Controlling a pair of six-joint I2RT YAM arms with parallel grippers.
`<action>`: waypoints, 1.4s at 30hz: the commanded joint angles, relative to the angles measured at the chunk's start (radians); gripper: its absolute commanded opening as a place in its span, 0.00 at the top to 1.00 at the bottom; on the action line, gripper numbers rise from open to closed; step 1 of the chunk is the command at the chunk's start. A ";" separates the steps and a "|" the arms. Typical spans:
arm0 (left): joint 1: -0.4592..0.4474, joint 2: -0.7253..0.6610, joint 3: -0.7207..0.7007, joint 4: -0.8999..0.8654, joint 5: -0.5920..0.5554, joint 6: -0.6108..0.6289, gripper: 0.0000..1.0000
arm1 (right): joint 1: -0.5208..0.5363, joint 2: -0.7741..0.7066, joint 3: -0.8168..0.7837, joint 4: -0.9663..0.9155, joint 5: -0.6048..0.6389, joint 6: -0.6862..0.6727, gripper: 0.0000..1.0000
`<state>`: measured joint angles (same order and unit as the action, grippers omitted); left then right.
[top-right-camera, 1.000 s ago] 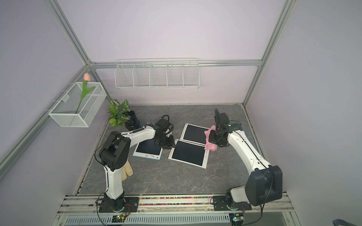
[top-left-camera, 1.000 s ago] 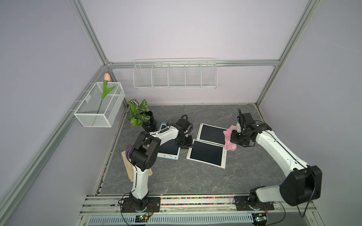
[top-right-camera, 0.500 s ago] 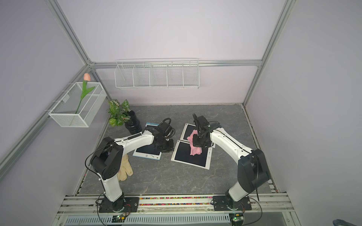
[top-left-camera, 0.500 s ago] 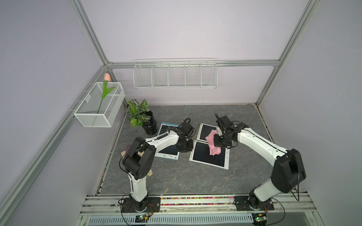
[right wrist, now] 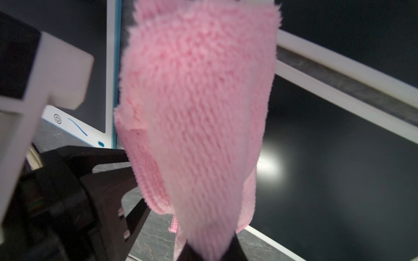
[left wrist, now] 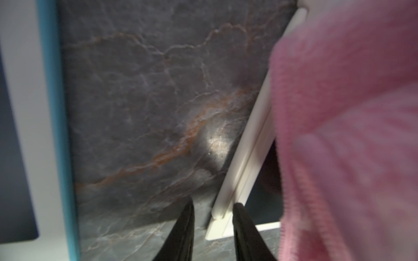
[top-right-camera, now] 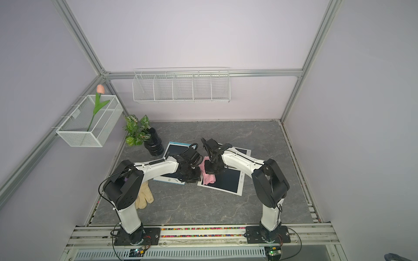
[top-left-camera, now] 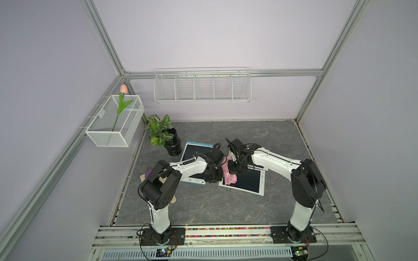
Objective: Wipe the drawing tablet
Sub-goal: Wipe the dirt from the drawing tablet.
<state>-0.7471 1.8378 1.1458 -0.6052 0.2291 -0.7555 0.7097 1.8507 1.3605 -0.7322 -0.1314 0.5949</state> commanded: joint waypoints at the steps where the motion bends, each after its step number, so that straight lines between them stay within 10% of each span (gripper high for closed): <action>1: -0.002 0.004 -0.026 0.022 -0.012 -0.023 0.67 | 0.009 0.020 -0.031 0.064 -0.054 0.060 0.93; 17: -0.006 0.008 -0.055 0.030 -0.016 -0.033 0.67 | -0.125 0.177 0.065 0.141 -0.007 0.051 0.93; 42: -0.023 -0.005 0.058 -0.029 -0.068 -0.013 0.66 | -0.110 -0.075 -0.114 0.151 -0.064 0.096 0.93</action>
<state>-0.7551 1.8206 1.1927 -0.6292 0.1581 -0.7738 0.6071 1.8065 1.2224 -0.5407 -0.2028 0.6968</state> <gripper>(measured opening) 0.338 0.084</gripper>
